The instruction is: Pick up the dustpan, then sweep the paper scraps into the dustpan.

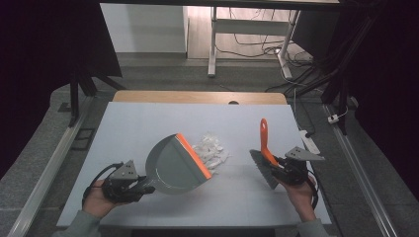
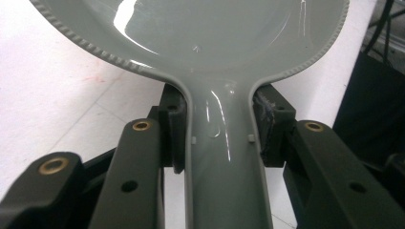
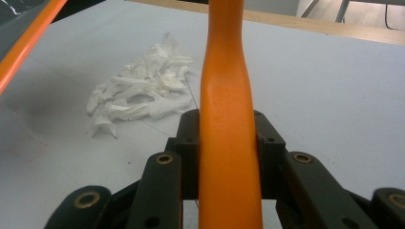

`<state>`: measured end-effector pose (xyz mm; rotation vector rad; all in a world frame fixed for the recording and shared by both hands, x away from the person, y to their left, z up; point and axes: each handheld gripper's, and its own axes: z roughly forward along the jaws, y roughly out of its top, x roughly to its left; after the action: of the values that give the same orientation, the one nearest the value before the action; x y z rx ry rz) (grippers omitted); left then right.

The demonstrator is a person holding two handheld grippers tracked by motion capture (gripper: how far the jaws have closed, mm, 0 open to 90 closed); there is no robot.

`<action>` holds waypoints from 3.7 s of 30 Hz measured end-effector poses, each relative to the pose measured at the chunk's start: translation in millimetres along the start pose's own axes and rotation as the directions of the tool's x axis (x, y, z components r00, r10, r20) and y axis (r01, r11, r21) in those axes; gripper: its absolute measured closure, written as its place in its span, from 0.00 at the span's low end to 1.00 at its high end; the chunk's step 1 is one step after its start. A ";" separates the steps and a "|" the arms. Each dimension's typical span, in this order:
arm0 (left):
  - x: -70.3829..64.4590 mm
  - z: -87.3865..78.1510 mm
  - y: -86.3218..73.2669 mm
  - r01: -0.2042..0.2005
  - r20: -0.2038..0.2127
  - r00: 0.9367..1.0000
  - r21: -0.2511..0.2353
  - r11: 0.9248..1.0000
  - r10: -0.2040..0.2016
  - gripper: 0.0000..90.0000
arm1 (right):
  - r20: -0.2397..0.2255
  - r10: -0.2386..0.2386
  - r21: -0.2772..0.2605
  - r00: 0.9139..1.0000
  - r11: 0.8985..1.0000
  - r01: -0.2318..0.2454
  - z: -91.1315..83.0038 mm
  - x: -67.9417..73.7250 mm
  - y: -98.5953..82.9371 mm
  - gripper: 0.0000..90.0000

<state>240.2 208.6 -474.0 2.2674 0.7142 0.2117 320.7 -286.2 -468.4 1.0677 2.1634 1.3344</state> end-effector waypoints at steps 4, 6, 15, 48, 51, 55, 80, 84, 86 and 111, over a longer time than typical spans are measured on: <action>0.9 2.5 -1.1 -0.008 0.012 1.000 0.022 1.000 0.007 0.68 | 0.000 0.005 0.008 1.000 1.000 -0.005 1.1 -0.2 -0.9 0.78; 1.9 3.2 -2.2 -0.002 0.014 1.000 0.027 1.000 0.001 0.68 | 0.001 0.005 0.006 1.000 1.000 -0.005 1.0 -0.3 -0.7 0.78; 3.5 -1.2 -5.1 0.000 0.024 1.000 0.059 0.998 -0.002 0.68 | -0.005 0.000 -0.006 1.000 1.000 0.000 2.3 2.8 3.2 0.78; 18.5 -4.6 -26.8 0.045 0.063 0.996 0.164 0.985 -0.056 0.68 | -0.017 -0.017 -0.003 1.000 1.000 0.017 50.5 15.8 37.9 0.78; 20.4 -3.9 -28.5 0.052 0.065 0.996 0.173 0.984 -0.064 0.68 | -0.019 -0.027 0.007 0.999 1.000 0.027 58.0 15.2 42.8 0.78; 23.4 -0.8 -29.5 0.067 0.060 0.995 0.186 0.980 -0.079 0.68 | -0.015 -0.028 0.020 1.000 0.999 0.028 63.9 12.4 47.6 0.78; 33.3 19.8 -23.6 0.051 0.115 0.990 0.220 0.974 -0.078 0.68 | 0.013 -0.016 0.114 1.000 0.993 0.014 131.9 8.1 71.5 0.78; 33.2 22.9 -22.6 0.051 0.126 0.989 0.221 0.974 -0.080 0.68 | 0.008 -0.006 0.105 1.000 0.994 0.005 135.9 6.3 73.2 0.78; 33.4 24.0 -22.1 0.051 0.126 0.989 0.224 0.973 -0.080 0.68 | 0.008 -0.004 0.104 1.000 0.995 0.003 138.6 5.1 74.4 0.78; 36.7 34.8 -18.2 0.054 0.149 0.985 0.237 0.970 -0.091 0.68 | 0.034 0.003 0.150 0.999 0.989 -0.008 175.4 3.0 81.0 0.78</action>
<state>275.0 218.2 -513.8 2.4404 0.7689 -0.0936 466.5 -160.0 -480.5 1.1437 2.2674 1.1618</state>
